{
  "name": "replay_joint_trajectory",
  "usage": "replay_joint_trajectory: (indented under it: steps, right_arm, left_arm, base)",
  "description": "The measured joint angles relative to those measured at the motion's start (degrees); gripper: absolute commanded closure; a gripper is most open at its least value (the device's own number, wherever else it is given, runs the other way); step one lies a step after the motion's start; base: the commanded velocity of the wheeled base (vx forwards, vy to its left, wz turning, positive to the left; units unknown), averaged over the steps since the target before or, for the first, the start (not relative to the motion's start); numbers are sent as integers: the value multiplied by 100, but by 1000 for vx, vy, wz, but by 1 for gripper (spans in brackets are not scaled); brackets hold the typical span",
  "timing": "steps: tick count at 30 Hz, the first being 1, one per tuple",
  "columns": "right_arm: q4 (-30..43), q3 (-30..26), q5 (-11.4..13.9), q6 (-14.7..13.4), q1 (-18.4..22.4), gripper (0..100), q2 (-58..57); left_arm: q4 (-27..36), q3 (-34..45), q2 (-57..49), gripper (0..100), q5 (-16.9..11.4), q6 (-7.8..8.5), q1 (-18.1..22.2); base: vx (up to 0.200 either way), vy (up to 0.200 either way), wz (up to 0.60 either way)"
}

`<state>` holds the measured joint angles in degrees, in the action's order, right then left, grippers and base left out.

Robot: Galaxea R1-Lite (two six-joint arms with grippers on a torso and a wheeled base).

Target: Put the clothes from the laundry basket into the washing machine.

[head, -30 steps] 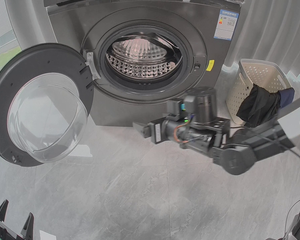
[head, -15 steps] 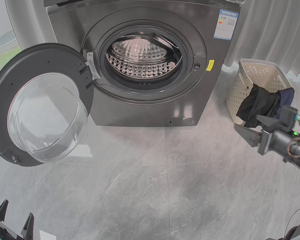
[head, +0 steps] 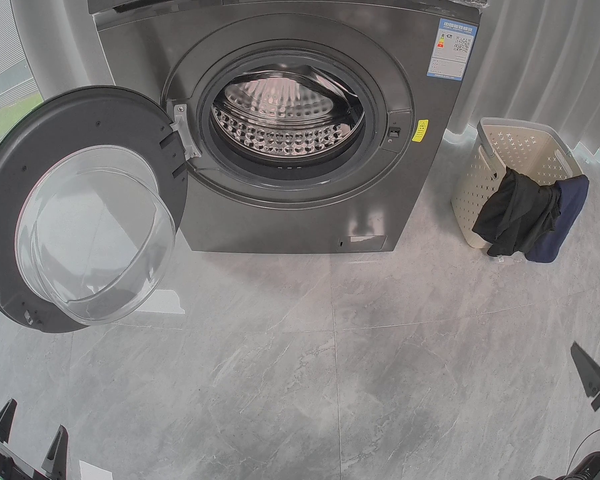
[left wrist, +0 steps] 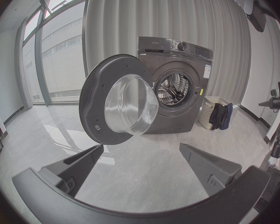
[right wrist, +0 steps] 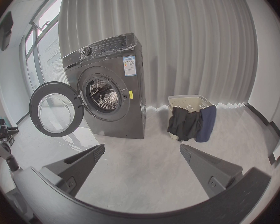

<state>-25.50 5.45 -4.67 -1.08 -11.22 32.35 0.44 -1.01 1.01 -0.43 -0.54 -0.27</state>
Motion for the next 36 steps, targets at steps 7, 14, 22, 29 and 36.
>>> replay_joint_trajectory:
  steps: [7, 14, 22, 29, 36]
  right_arm:
    - [1829, -322, 304, -61, 684, 0, -1938]
    - [2316, -435, 518, 193, 1112, 0, -2875]
    - [2339, -444, -12, 54, 1165, 0, -3120]
    - [2471, -444, 328, 65, 1163, 0, -3167]
    - [2553, -444, 529, 206, 1165, 0, -3176]
  left_arm:
    - [0, 0, 0, 0, -22, 0, 0]
    - [0, 0, 2, 0, -35, -20, 6]
    - [2, 0, 0, 0, -28, -28, 2]
    - [0, 0, 0, 0, -23, -37, 6]
    - [0, 0, 0, 0, -17, -52, 5]
  base:
    - [0, 0, 0]
    - [0, -171, 0]
    - [0, -200, 0]
    - [0, -200, 0]
    - [0, -200, 0]
